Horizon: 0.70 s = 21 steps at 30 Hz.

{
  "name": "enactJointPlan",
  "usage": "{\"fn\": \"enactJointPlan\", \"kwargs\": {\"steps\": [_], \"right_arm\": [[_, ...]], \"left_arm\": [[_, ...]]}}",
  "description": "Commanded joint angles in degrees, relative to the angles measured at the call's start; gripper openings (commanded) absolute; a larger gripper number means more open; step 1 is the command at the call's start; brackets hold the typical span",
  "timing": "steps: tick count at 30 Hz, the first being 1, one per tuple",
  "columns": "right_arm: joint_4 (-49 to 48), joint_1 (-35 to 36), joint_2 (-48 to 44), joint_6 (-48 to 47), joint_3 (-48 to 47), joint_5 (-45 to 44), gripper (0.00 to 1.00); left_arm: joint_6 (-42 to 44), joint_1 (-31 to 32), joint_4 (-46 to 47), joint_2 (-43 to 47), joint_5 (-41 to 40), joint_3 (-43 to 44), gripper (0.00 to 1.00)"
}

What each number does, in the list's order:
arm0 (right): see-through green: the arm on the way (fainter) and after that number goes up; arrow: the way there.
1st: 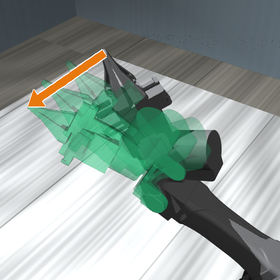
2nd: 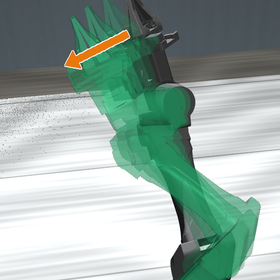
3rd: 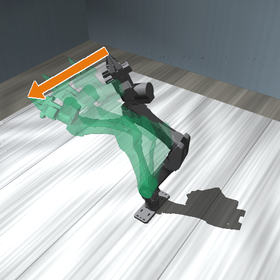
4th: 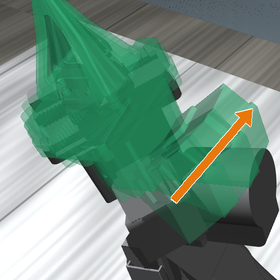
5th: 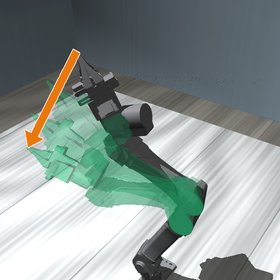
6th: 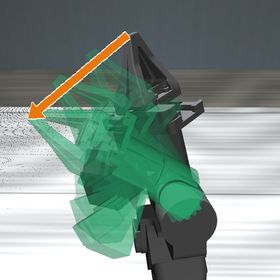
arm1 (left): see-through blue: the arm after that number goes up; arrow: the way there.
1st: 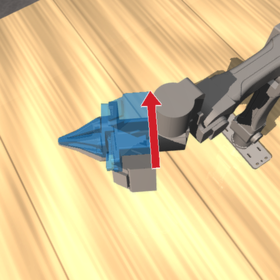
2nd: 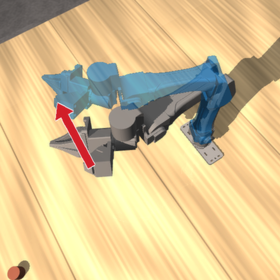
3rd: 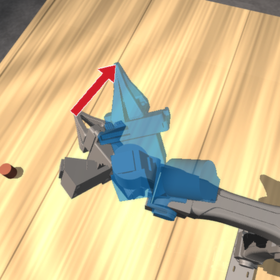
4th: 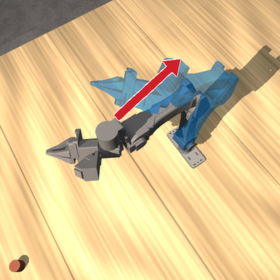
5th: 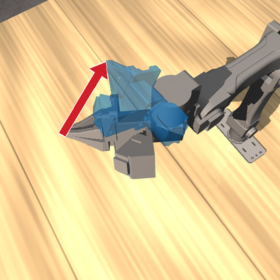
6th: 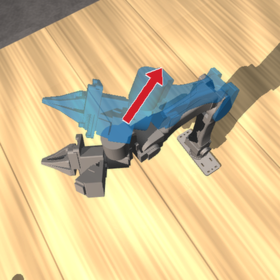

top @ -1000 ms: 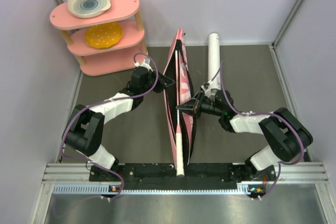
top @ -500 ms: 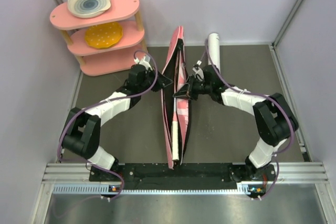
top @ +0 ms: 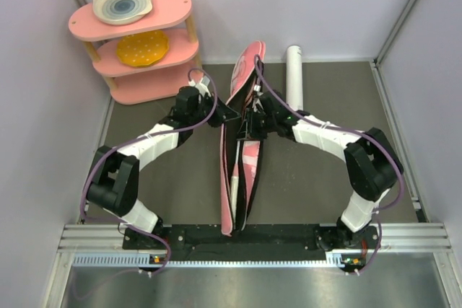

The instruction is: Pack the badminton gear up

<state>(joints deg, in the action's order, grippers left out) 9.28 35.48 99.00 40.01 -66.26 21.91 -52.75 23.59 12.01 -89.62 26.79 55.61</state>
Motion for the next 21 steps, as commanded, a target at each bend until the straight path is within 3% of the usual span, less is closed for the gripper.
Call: {"fn": "enactJointPlan", "kwargs": {"steps": [1,3,8,13,14,21], "right_arm": [[0.82,2.66,-3.1,-0.2,-3.7,-9.96,0.28],[3.53,2.66,-7.84,-1.76,-1.95,-10.48,0.41],[13.82,2.57,-19.86,-8.19,0.25,-13.81,0.55],[19.2,0.56,-25.61,-6.71,1.4,-27.96,0.78],[19.2,0.2,-25.44,-5.05,1.05,-29.19,0.87],[18.67,0.2,-15.08,2.87,-6.16,-29.91,0.87]], "left_arm": [[-3.06,0.49,3.37,0.41,9.43,0.2,0.0],[-2.18,0.14,2.06,0.68,9.6,0.28,0.0],[-0.25,-0.48,0.38,0.77,11.0,0.46,0.0],[0.19,-0.48,-1.81,0.06,12.24,1.34,0.0],[0.45,-0.57,-2.16,0.15,12.24,1.6,0.0],[3.62,-0.48,-5.76,-0.2,14.08,3.36,0.0]]}}
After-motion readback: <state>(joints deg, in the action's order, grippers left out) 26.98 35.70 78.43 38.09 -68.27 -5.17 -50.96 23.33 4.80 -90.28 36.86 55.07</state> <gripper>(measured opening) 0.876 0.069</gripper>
